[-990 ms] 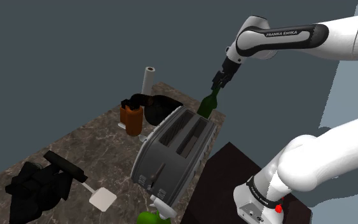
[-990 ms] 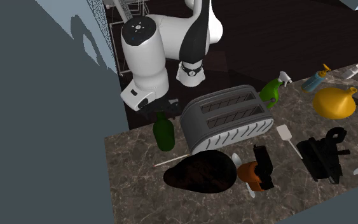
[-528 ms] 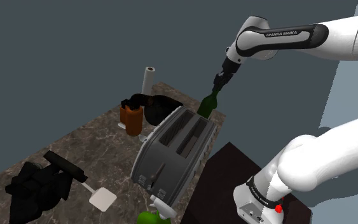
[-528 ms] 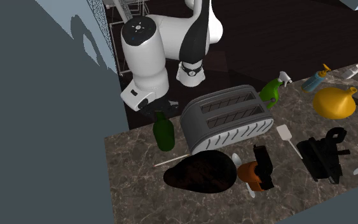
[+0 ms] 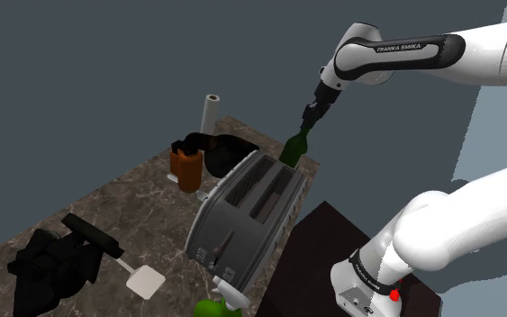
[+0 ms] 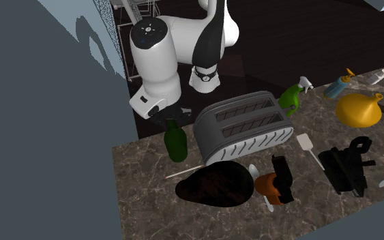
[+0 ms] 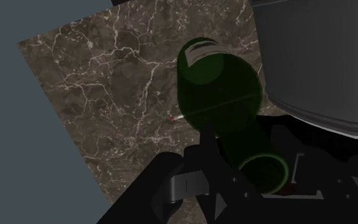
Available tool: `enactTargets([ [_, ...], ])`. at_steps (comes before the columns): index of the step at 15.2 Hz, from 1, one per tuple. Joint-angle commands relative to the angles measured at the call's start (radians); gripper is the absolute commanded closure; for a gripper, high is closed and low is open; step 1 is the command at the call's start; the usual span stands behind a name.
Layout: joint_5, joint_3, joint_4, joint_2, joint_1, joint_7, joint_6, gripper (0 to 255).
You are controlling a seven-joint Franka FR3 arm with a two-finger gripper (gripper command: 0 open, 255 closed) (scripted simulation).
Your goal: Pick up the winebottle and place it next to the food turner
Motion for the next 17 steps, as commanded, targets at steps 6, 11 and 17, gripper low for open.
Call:
enactTargets([
  [6,-0.002,0.006,0.063,-0.021,0.0,0.006,-0.084,255],
  [11,-0.003,0.011,0.12,-0.032,0.001,0.01,-0.152,255],
  [17,-0.001,0.033,0.161,-0.055,0.009,0.038,-0.215,255],
])
